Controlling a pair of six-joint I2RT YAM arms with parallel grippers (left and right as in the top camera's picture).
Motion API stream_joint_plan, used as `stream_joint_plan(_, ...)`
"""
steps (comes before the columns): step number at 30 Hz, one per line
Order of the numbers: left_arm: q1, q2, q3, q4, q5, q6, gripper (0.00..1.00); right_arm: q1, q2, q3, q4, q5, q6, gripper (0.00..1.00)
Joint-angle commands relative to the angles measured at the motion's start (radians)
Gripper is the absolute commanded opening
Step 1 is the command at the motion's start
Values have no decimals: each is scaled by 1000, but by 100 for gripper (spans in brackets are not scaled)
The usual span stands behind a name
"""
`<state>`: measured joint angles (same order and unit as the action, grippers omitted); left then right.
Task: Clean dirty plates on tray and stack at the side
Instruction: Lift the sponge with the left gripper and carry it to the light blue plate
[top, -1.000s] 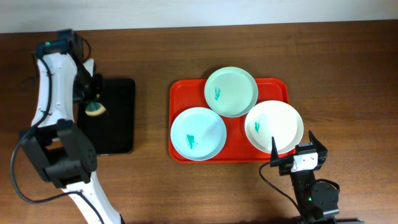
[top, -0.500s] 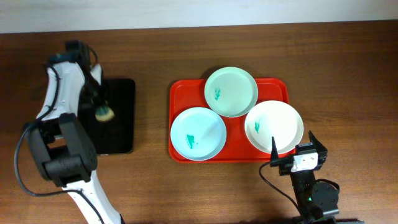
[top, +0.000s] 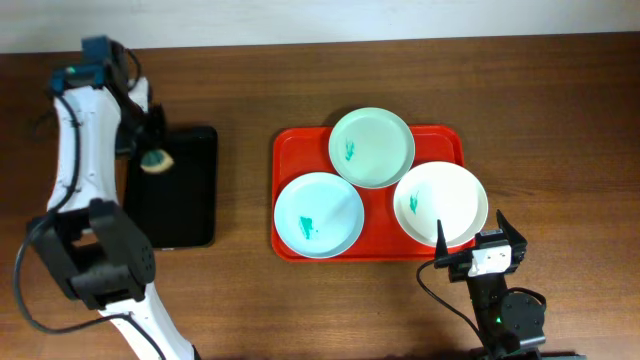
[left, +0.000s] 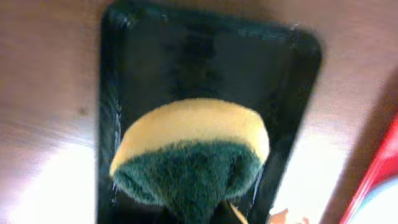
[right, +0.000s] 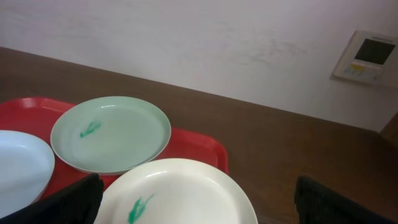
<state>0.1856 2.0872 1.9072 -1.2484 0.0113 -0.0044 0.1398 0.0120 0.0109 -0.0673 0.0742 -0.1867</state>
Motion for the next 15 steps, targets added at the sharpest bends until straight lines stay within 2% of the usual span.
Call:
stream_joint_plan(1,4,29,-217,107,8,-2,0,-3,-4,-5,-5,16,0,98)
stream_joint_plan(4,5,23,-160,29,12,-3,0,-3,-4,-5,-5,16,0,98)
stream_joint_plan(9,3,-11,119,-230,46,-2,0,-3,-4,-5,-5,16,0,98)
stream_joint_plan(12,-11,-59,246,-329,207,-2,0,-3,-4,-5,-5,16,0,98)
stream_joint_plan(15,-50,-106,251,-360,337,-1,0,-3,-4,-5,-5,16,0,98)
